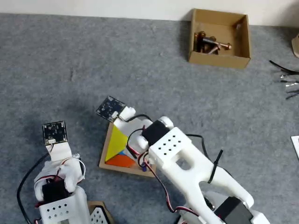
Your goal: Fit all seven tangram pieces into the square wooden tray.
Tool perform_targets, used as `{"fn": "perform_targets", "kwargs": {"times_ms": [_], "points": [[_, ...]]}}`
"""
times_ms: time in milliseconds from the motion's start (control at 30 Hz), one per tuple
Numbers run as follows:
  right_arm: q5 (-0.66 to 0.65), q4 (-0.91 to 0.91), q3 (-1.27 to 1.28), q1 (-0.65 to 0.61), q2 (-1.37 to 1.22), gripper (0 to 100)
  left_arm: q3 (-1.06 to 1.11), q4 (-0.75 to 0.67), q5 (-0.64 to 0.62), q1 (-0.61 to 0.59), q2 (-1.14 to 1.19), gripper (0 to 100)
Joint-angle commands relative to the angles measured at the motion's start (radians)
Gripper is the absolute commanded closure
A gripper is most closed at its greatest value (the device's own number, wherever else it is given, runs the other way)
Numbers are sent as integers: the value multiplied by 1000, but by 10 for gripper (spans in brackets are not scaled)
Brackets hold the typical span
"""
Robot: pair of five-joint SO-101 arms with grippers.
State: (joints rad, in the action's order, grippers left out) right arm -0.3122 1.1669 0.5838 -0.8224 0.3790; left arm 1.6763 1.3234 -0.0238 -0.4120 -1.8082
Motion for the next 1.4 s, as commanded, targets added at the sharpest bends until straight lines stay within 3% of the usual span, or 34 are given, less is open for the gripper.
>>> {"fn": "perform_targets", "kwargs": {"times_ms": [0,400,700,1367], "points": [[-21,-38,18,-13,-1,995,19,3,-11,-13,-5,995],[-26,-39,93,-10,-1,995,19,3,-11,-13,-5,995],[-28,-99,137,71,-1,995,19,3,-11,-13,-5,995],[-28,-131,186,74,1,995,19,3,-11,-13,-5,995]]}}
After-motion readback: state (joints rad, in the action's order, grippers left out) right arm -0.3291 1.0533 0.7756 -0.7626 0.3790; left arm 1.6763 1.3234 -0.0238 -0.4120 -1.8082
